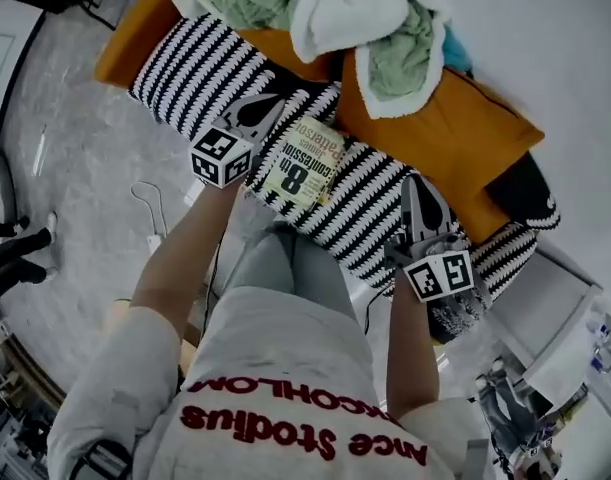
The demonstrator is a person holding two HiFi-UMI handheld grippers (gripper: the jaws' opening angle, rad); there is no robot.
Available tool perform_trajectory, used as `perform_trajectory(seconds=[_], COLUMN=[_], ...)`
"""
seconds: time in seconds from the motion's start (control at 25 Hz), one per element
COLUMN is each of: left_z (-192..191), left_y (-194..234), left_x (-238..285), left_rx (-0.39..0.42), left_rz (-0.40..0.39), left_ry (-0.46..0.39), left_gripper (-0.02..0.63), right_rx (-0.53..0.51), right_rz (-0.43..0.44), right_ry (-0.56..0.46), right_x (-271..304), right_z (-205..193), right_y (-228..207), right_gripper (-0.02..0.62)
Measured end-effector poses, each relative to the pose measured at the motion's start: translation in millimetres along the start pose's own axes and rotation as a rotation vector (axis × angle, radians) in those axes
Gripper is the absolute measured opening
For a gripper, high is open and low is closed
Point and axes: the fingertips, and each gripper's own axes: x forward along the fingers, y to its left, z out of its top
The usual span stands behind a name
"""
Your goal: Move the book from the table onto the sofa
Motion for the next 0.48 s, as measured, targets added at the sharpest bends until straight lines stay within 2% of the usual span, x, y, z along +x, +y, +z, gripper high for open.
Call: perform_trajectory(seconds=[0.2,0.48], left_z=[33.2,73.7], left_y=[-14.6,-25.4], left_x=[-45.5,-104.4], left_rx=[-0.070,-0.080], left_rz=[0.049,0.114], left_ry=[-0.081,-0.198], left_gripper=[0.017,0.017], right_rx=[-0.040,-0.113], right_rz=[0.026,0.074], right_ry=[-0.016,-0.031], right_x=[-16.0,-35.2], right_z=[21.4,51.2], right_y=[22.4,44.9], right_gripper=[0.028,0.029])
